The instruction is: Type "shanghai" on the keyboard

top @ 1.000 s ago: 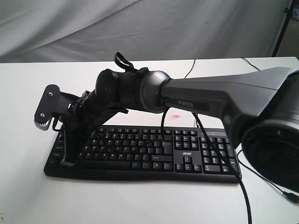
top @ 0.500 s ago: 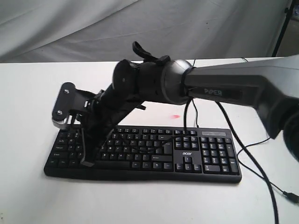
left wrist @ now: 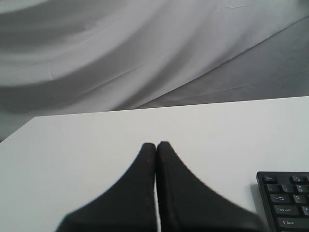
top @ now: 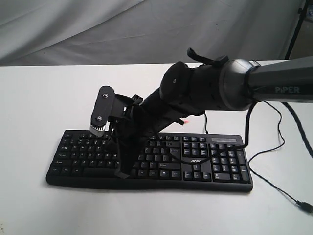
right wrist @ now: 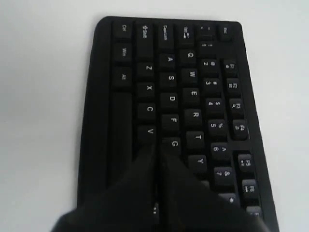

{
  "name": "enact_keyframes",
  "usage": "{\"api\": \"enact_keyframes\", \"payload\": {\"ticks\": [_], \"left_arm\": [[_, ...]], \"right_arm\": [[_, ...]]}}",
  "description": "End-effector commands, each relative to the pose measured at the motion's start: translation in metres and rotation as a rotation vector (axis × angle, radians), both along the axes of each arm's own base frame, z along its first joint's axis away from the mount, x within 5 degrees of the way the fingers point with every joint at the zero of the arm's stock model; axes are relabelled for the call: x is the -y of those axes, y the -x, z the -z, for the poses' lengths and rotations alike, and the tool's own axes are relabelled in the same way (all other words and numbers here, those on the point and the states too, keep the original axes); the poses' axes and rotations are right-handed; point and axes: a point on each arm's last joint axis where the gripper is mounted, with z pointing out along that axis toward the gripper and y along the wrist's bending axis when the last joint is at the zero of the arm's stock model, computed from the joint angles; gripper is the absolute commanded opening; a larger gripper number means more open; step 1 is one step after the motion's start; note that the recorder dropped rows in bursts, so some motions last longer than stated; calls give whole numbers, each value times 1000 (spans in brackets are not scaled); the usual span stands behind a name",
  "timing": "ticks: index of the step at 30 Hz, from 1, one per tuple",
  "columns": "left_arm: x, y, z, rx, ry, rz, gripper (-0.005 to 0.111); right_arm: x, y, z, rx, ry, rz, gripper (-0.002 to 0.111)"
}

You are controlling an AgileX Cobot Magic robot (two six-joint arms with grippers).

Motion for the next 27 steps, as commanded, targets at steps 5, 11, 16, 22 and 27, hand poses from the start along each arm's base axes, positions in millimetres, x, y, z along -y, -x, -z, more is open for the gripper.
{"api": "enact_keyframes", "payload": {"ticks": [5,11,16,22,27], "left_arm": [[0,0,1,-3,4,4,1],[0,0,1,-3,4,4,1],[0,0,1,-3,4,4,1],[0,0,1,-3,4,4,1],[0,0,1,-3,4,4,1]], "right_arm": [[13,4,8,-23,4,29,0],[10,4,8,-30,-30,30,0],[11,4,8,-31,-25,21,0],[9,5,8,-31,-31,22,0],[9,5,7,-29,-35,20,0]]}}
